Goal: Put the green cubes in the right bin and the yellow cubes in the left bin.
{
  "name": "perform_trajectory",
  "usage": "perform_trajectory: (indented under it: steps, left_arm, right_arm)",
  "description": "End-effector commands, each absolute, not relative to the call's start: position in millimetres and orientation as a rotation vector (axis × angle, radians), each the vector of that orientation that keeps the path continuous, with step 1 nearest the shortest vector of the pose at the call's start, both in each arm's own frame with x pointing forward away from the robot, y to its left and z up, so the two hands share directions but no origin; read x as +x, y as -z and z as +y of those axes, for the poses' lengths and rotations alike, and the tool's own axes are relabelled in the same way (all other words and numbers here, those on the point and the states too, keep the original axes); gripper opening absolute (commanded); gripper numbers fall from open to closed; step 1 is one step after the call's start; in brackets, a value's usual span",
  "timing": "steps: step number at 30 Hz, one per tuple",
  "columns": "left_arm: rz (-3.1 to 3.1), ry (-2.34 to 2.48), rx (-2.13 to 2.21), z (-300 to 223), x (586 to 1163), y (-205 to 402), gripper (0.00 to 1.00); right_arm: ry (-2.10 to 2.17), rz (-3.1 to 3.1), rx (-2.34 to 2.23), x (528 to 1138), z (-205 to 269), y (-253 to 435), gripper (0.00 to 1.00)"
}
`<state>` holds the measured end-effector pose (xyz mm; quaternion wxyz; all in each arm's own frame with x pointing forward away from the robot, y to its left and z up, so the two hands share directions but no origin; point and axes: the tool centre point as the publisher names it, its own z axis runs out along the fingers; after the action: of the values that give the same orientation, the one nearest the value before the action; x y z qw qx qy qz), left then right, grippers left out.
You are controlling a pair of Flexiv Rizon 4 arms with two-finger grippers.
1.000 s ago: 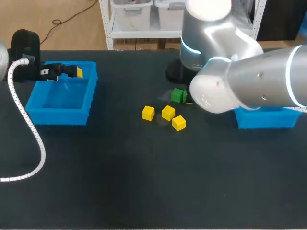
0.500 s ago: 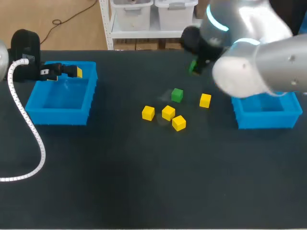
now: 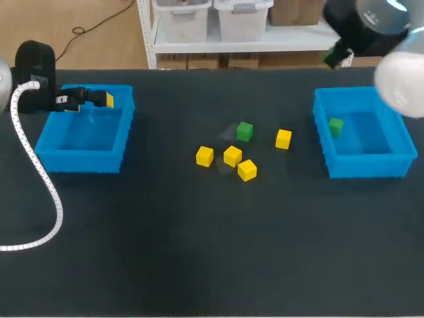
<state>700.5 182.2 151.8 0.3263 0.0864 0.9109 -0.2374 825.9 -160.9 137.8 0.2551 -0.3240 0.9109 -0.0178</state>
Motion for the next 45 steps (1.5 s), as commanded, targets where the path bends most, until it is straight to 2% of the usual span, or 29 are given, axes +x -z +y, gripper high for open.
perform_trajectory:
  steps: [1, 10, 11, 12, 13, 17, 20, 26, 33, 45]
  left_arm:
    - [2.378, 0.633, 0.231, 184, 700, -150, 1.00]
    - [2.378, 0.633, 0.231, 184, 700, -150, 1.00]
    - [2.378, 0.633, 0.231, 184, 700, -150, 1.00]
    - [2.378, 0.633, 0.231, 184, 700, -150, 1.00]
    - [2.378, 0.633, 0.231, 184, 700, -150, 1.00]
    - [2.378, 0.633, 0.231, 184, 700, -150, 1.00]
    - [2.378, 0.633, 0.231, 184, 700, -150, 1.00]
    - [2.378, 0.633, 0.231, 184, 700, -150, 1.00]
    - [2.378, 0.633, 0.231, 184, 700, -150, 1.00]
    - [2.378, 0.633, 0.231, 184, 700, -150, 1.00]
  right_arm:
    - [0.080, 2.450, -0.779, 786, -191, -127, 0.00]
    - [0.110, 2.579, -0.680, 780, -212, -90, 0.00]
    - [0.118, 2.585, -0.675, 781, -212, -88, 0.07]
    - [0.129, 2.588, -0.673, 782, -212, -87, 0.56]
    - [0.131, 2.590, -0.665, 782, -212, -87, 1.00]
    - [0.133, 2.567, -0.674, 789, -202, -94, 1.00]
    - [0.118, 2.512, -0.755, 794, -177, -107, 1.00]
    - [0.065, 2.383, -1.040, 795, -94, -118, 1.00]
    - [0.021, 2.322, -1.300, 788, -21, -89, 1.00]
    - [-0.155, 2.439, -1.400, 797, 26, -43, 1.00]
